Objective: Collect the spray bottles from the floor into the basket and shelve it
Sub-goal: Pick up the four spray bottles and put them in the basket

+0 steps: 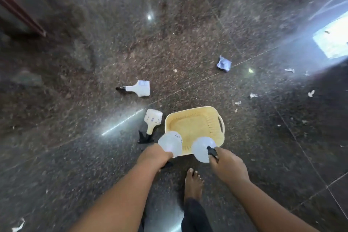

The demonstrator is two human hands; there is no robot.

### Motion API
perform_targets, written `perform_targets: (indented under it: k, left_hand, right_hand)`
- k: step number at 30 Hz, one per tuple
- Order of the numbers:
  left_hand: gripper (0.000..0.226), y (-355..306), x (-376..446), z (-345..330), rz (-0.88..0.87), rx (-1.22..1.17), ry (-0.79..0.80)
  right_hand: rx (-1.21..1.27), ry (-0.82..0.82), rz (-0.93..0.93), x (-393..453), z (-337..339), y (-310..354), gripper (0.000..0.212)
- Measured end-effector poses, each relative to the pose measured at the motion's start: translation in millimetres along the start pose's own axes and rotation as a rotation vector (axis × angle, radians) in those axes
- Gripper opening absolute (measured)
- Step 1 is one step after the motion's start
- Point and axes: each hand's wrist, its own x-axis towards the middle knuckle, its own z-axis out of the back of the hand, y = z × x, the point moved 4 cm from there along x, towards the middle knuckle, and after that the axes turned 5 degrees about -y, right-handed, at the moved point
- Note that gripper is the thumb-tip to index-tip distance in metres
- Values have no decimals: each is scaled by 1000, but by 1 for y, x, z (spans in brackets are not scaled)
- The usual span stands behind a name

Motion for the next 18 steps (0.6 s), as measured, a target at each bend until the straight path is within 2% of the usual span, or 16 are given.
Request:
perform_targets:
  k: [4,8,14,18]
  left_hand:
    - [49,-58,21,3,-130,125,-81]
    - [36,-91,60,-18,-193,277,-84]
    - [24,-103,122,-52,-191,412,-72]
    - [24,-106,162,-64,-179,374,-34]
  right_hand:
    - [-32,-49,-23,41,18,-20,29]
    - [-36,-65,4,87,4,-27,30]
    - [-128,-20,132,154,-47,-24,30]
    - [-255,16,221,189,-76,-25,31]
